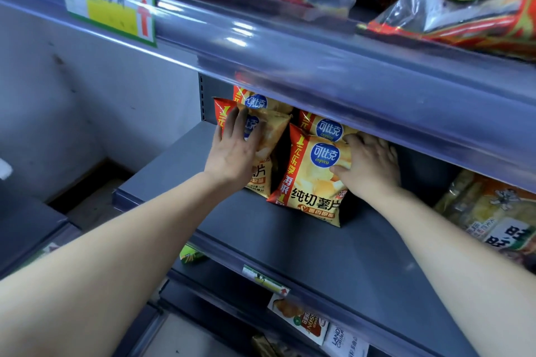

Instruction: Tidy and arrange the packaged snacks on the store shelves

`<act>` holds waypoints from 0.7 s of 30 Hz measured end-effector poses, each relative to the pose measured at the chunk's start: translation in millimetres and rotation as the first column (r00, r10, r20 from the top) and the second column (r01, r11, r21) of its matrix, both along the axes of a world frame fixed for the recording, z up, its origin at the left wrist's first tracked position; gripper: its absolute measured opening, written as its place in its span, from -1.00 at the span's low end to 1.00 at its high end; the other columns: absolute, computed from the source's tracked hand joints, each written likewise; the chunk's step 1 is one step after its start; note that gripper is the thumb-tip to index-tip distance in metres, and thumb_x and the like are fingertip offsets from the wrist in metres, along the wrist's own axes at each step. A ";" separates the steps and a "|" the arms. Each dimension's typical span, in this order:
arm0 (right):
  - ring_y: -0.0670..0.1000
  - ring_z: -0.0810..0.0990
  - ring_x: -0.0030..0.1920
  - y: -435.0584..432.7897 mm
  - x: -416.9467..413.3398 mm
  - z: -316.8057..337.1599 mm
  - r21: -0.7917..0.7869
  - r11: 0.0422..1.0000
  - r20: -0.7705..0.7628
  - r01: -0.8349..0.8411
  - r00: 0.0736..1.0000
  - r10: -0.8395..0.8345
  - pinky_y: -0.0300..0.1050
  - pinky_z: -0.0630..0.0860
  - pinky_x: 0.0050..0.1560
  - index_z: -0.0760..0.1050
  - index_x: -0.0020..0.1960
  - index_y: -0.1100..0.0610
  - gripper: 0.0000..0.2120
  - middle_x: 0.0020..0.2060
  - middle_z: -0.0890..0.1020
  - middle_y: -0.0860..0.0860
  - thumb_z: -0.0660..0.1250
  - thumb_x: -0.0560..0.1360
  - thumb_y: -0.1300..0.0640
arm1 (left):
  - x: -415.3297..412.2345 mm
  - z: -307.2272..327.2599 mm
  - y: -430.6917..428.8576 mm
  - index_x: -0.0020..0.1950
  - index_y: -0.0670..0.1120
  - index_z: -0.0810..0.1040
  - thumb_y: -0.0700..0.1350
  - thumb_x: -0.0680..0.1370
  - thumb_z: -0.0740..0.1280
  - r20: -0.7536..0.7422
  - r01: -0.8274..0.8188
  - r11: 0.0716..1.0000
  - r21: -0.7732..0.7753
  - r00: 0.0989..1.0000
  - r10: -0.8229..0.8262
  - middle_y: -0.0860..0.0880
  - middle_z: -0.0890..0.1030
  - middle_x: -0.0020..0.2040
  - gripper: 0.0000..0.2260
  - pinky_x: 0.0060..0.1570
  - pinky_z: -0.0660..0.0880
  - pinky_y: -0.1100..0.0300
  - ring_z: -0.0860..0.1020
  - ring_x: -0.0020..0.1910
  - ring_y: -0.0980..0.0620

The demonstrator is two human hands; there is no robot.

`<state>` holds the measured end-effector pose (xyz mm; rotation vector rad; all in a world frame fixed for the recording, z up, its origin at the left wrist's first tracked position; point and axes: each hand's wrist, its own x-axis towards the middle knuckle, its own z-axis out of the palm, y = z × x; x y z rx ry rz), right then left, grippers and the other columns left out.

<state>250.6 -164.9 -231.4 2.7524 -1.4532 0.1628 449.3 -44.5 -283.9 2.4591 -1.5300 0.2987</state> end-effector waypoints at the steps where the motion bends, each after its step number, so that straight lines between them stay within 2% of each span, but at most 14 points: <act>1: 0.14 0.41 0.31 2.2 -1.0 0.9 -0.007 1.000 -0.001 -0.008 1.000 0.008 -0.03 0.40 0.18 0.35 0.35 0.06 -0.51 0.32 0.45 0.05 0.31 0.50 -0.13 | -2.9 3.3 3.4 0.55 -0.08 0.06 -0.09 0.47 0.40 0.006 -0.001 1.000 0.003 1.000 0.001 -0.23 -0.01 0.55 -0.24 0.48 0.03 -0.12 -0.09 0.53 -0.23; 5: 0.15 0.34 0.38 16.1 -7.9 2.7 -0.042 0.997 0.025 -0.071 0.997 0.072 0.03 0.34 0.30 0.29 0.40 0.05 -0.47 0.38 0.38 0.06 0.31 0.50 -0.08 | -15.5 17.5 21.4 0.54 -0.11 0.11 -0.09 0.50 0.35 0.036 -0.012 0.999 0.041 0.999 0.011 -0.19 0.10 0.53 -0.32 0.43 0.14 -0.02 -0.01 0.52 -0.20; 9: 0.11 0.32 0.39 38.0 -18.4 8.3 -0.077 0.980 0.015 -0.183 0.983 0.185 0.00 0.31 0.33 0.26 0.42 0.05 -0.43 0.38 0.38 0.05 0.32 0.48 -0.07 | -30.2 34.9 46.6 0.38 -0.09 0.33 -0.10 0.50 0.34 0.052 -0.019 0.997 0.075 0.999 0.016 -0.09 0.36 0.33 -0.53 0.14 0.35 0.07 0.28 0.34 -0.12; 12: 0.09 0.29 0.38 57.9 -26.5 15.6 -0.058 0.965 -0.016 -0.255 0.967 0.254 0.00 0.34 0.32 0.30 0.39 0.06 -0.48 0.35 0.38 0.05 0.32 0.49 -0.06 | -41.2 49.5 69.7 0.30 -0.07 0.38 -0.10 0.50 0.34 0.056 -0.034 0.992 0.119 0.998 0.028 -0.05 0.43 0.22 -0.62 0.04 0.41 0.08 0.37 0.23 -0.09; 16: 0.07 0.39 0.28 90.9 -36.0 36.0 -0.004 0.940 -0.037 -0.340 0.940 0.340 -0.02 0.46 0.16 0.37 0.30 0.04 -0.58 0.24 0.47 0.02 0.33 0.49 -0.05 | -52.0 71.7 102.1 0.23 -0.06 0.43 -0.04 0.52 0.30 0.087 -0.045 0.987 0.154 0.996 0.032 -0.03 0.46 0.19 -0.70 0.08 0.46 0.07 0.39 0.23 -0.08; 21: 0.06 0.44 0.22 138.5 -45.3 77.4 0.002 0.884 -0.058 -0.467 0.883 0.466 -0.01 0.48 0.14 0.41 0.26 0.03 -0.61 0.16 0.51 -0.02 0.30 0.50 -0.11 | -68.2 112.0 142.1 0.29 -0.03 0.46 0.07 0.49 0.36 0.116 -0.010 0.991 0.131 0.993 -0.006 -0.01 0.49 0.22 -0.59 0.12 0.48 0.05 0.41 0.26 -0.07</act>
